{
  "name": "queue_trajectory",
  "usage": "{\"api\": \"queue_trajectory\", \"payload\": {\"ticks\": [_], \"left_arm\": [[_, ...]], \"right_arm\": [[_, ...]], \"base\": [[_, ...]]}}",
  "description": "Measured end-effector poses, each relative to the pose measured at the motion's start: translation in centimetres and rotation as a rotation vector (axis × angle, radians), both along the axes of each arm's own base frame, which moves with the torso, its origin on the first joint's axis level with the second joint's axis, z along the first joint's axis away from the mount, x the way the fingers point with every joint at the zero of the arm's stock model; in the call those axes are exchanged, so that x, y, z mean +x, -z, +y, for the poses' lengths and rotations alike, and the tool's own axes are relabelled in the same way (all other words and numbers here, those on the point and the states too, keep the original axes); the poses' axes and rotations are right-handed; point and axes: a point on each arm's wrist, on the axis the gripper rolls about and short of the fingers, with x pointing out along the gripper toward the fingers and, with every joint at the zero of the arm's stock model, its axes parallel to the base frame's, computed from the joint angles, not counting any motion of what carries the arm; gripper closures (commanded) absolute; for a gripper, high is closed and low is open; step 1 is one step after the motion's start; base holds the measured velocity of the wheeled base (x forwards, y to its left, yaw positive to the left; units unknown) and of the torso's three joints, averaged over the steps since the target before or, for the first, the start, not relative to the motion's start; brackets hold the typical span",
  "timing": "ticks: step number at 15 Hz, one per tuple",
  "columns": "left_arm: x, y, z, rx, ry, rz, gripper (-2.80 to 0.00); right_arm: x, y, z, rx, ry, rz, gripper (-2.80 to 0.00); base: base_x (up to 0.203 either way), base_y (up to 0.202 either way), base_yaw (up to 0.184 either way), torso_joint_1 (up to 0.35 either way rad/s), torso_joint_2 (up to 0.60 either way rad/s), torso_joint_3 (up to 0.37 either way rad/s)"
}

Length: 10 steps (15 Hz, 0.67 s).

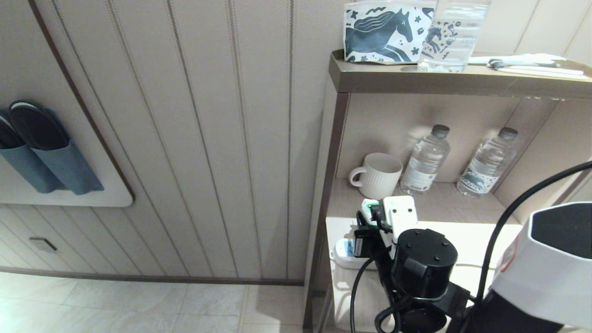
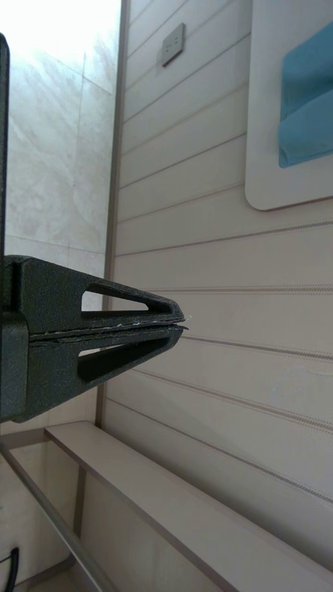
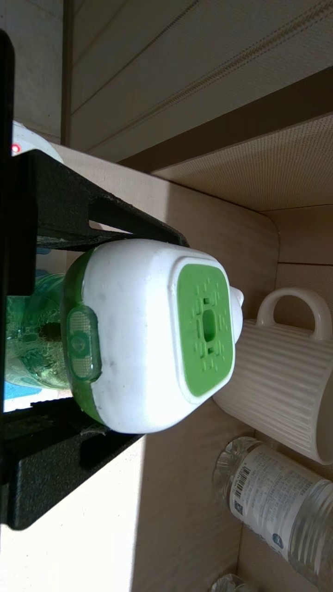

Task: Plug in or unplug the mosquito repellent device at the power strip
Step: Place the mosquito repellent liquid on the table

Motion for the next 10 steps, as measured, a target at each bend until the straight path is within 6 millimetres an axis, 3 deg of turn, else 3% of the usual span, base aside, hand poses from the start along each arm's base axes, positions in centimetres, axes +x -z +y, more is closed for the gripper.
{"api": "queue_trajectory", "payload": {"ticks": [4, 5, 10], "left_arm": [[0.00, 0.00, 0.00, -0.001, 0.000, 0.000, 0.00], [0.00, 0.00, 0.00, -0.001, -0.001, 0.000, 0.00], [0.00, 0.00, 0.00, 0.000, 0.000, 0.000, 0.00]], "right_arm": [[-0.38, 0.15, -0.36, 0.002, 0.014, 0.009, 0.00], [-0.43, 0.09, -0.40, 0.002, 0.020, 0.009, -2.80], [-0.55, -0.12, -0.52, 0.009, 0.037, 0.004, -2.80]], "base": [[0.000, 0.000, 0.000, 0.000, 0.00, 0.000], [0.000, 0.000, 0.000, 0.000, 0.00, 0.000], [0.000, 0.000, 0.000, 0.000, 0.00, 0.000]]}}
